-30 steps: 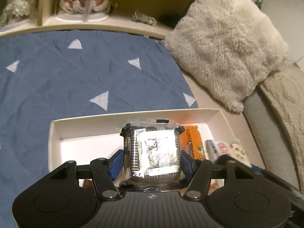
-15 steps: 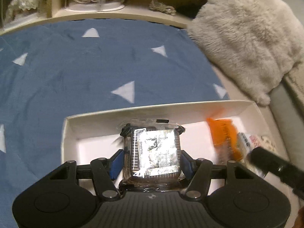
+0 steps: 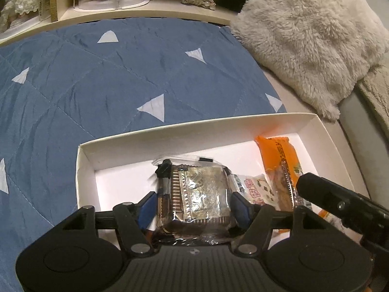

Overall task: Organize snacks
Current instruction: 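Lower both packs into the tray and open both tools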

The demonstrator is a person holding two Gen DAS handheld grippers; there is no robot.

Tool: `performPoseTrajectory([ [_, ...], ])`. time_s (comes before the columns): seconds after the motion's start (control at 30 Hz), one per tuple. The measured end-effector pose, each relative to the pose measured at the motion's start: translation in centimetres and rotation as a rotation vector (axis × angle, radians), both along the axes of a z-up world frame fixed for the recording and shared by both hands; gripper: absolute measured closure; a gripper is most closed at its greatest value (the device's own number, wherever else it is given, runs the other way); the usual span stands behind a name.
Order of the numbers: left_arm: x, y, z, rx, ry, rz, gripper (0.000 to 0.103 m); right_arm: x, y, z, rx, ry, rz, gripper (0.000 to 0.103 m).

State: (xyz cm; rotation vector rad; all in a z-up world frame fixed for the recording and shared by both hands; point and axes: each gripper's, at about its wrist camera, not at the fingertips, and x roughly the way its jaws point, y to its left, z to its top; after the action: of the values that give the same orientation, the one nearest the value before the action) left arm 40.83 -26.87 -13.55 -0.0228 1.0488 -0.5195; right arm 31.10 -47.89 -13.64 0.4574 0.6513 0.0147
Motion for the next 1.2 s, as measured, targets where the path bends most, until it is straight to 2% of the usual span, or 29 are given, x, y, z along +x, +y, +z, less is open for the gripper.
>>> performPoseTrajectory([
  [0.13,-0.6,-0.1,0.8,0.018,-0.009,0.003,0.022,-0.6,-0.3,0.1,-0.008,0.005,-0.012,0.023],
  [0.47,-2.2,1.0,3.4,0.039,-0.036,0.002,0.019,-2.0,0.0,0.8,-0.038,0.009,-0.03,0.023],
  [0.77,-4.6,2.5,5.1,0.042,-0.064,0.008,0.001,-4.0,0.9,2.4,-0.09,0.009,-0.051,0.008],
  [0.8,-4.9,2.7,5.3,0.045,-0.066,0.008,0.001,-4.2,1.1,2.6,-0.094,0.01,-0.056,0.004],
  [0.93,-6.1,3.7,6.0,0.053,-0.084,0.015,0.0,-5.2,2.0,3.4,-0.12,0.02,-0.06,0.001],
  [1.2,-9.0,6.0,7.9,0.051,-0.125,0.038,0.0,-7.6,4.3,4.6,-0.194,0.034,-0.074,0.001],
])
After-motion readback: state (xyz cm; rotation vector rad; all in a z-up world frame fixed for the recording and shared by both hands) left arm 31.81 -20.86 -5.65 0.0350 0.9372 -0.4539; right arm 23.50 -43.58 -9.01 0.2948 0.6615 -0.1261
